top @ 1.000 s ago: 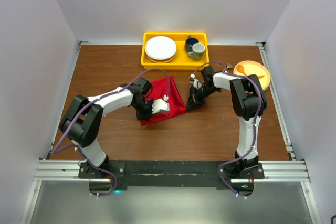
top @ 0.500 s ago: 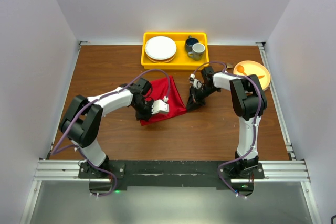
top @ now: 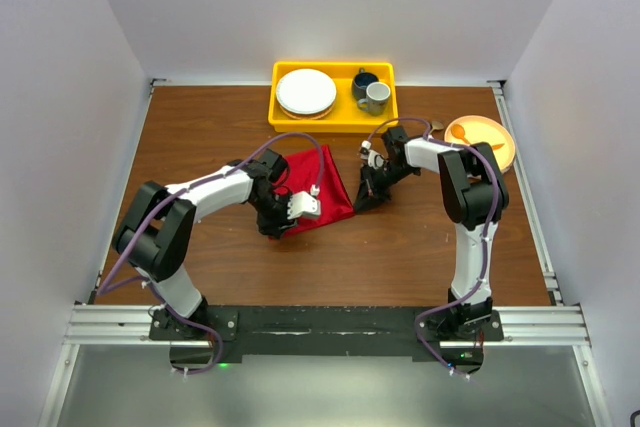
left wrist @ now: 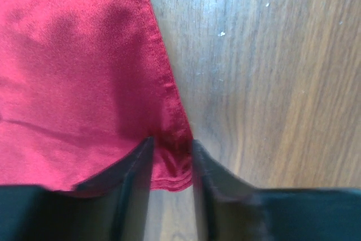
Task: Fold the napkin into a case and place the utensils inside
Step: Smooth out the square-folded napkin at the center of the board.
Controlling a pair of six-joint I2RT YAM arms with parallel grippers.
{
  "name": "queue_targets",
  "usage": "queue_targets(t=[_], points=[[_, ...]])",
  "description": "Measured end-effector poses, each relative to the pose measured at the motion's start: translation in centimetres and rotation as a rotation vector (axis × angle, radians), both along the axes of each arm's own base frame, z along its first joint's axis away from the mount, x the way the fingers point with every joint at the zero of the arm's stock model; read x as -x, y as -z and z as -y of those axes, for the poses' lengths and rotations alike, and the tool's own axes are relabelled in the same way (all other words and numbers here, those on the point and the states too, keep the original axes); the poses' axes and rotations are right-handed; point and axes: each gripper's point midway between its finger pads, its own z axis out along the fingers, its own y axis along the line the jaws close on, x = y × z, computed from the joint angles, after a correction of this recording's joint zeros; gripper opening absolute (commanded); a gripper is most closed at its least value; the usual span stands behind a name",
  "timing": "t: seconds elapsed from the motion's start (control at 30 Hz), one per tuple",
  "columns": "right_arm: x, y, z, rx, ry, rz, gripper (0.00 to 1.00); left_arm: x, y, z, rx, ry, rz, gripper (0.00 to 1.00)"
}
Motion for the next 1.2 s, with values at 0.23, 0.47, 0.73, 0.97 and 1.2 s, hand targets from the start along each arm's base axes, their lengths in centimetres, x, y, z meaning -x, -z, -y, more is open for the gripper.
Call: queue_targets(t=[0.23, 0.47, 0.73, 0.97, 1.2], points=[[0.8, 0.0, 0.9, 0.032, -0.047, 0.038, 0.00, 0.7, -1.9, 0.5, 0.057, 0.001, -0.002, 0.60], [1.7, -0.1, 2.5, 0.093, -0.123, 0.085, 0.27, -1.9, -6.8, 0.6, 0.258, -0.173, 0.033, 1.00], [-1.0, -4.4, 4.3, 0.109, -0.203, 0.230, 0.89, -9.9, -12.5, -0.1, 0.618, -0.655, -0.010, 1.00], [-5.2, -11.7, 2.1, -0.012, -0.168, 0.492, 0.96, -13.7, -14.7, 1.5, 0.876, -0.928, -0.109, 1.00], [-5.1, -10.7, -5.0, -0.208, -0.106, 0.426, 0.96, -16.6, -11.2, 3.2, 0.960, -1.118, -0.356, 1.00]])
